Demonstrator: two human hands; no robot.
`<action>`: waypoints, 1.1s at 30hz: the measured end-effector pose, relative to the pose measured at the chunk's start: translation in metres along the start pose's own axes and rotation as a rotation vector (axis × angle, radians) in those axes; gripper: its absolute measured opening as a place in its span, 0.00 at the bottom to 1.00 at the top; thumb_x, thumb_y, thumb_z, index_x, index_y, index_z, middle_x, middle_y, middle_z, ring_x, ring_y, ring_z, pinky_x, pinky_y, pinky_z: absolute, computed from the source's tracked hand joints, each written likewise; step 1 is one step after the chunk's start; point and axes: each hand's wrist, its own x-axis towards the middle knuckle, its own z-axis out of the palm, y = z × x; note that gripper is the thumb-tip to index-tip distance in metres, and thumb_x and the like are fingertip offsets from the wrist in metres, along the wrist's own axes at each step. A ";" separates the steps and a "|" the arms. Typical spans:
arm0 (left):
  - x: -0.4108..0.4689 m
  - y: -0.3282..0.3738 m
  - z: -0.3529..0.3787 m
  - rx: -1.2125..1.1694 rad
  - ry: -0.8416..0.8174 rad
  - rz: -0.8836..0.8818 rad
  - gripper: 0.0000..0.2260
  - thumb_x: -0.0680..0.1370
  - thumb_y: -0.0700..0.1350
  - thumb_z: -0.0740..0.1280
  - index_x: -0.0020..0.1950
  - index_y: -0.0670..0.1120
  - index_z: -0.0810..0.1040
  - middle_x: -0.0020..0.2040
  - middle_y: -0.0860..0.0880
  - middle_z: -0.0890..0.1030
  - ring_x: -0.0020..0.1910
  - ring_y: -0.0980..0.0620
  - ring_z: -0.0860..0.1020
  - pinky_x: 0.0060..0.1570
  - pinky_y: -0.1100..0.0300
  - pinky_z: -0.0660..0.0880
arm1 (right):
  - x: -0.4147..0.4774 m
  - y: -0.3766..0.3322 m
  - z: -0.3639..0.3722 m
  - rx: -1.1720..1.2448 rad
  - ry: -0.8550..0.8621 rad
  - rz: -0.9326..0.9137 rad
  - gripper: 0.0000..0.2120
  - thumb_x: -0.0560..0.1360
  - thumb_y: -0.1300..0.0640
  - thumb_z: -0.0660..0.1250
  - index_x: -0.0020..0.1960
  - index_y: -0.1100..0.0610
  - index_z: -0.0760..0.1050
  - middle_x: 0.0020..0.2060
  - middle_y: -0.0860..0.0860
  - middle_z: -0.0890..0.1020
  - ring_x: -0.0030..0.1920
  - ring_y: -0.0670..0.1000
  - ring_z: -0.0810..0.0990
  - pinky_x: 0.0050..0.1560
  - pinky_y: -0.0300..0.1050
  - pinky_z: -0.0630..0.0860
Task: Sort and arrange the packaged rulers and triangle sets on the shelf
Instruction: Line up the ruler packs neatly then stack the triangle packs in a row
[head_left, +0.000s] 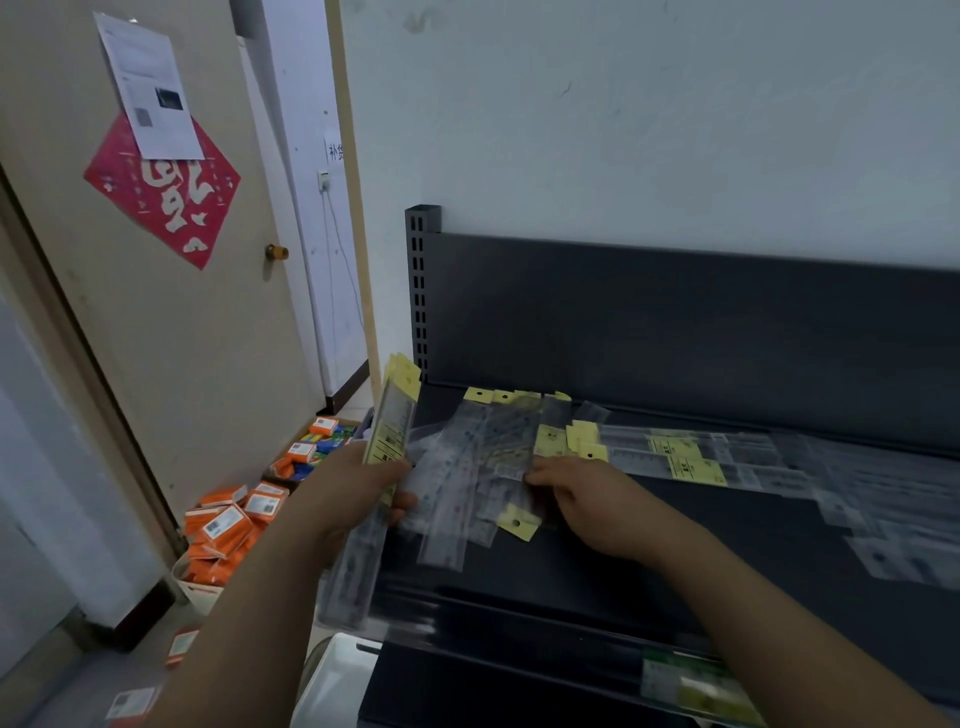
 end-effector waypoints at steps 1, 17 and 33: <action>-0.002 0.000 0.000 -0.001 0.002 0.012 0.15 0.78 0.41 0.66 0.65 0.40 0.73 0.43 0.38 0.81 0.28 0.53 0.80 0.26 0.61 0.75 | -0.003 0.002 0.000 0.028 0.002 0.006 0.19 0.79 0.65 0.54 0.62 0.53 0.77 0.65 0.48 0.76 0.64 0.50 0.73 0.65 0.44 0.70; -0.029 0.000 0.005 -0.250 -0.071 0.064 0.10 0.77 0.42 0.67 0.58 0.44 0.77 0.41 0.42 0.81 0.33 0.50 0.78 0.31 0.57 0.77 | 0.005 -0.003 -0.003 0.232 0.042 0.460 0.14 0.70 0.53 0.72 0.34 0.57 0.69 0.29 0.53 0.72 0.31 0.50 0.71 0.30 0.41 0.66; -0.034 0.011 0.071 -0.500 -0.010 0.072 0.05 0.79 0.42 0.66 0.53 0.44 0.78 0.48 0.42 0.84 0.47 0.42 0.83 0.48 0.44 0.80 | -0.011 -0.024 0.012 0.518 0.223 0.171 0.10 0.81 0.53 0.60 0.54 0.55 0.78 0.44 0.47 0.81 0.42 0.44 0.78 0.43 0.38 0.74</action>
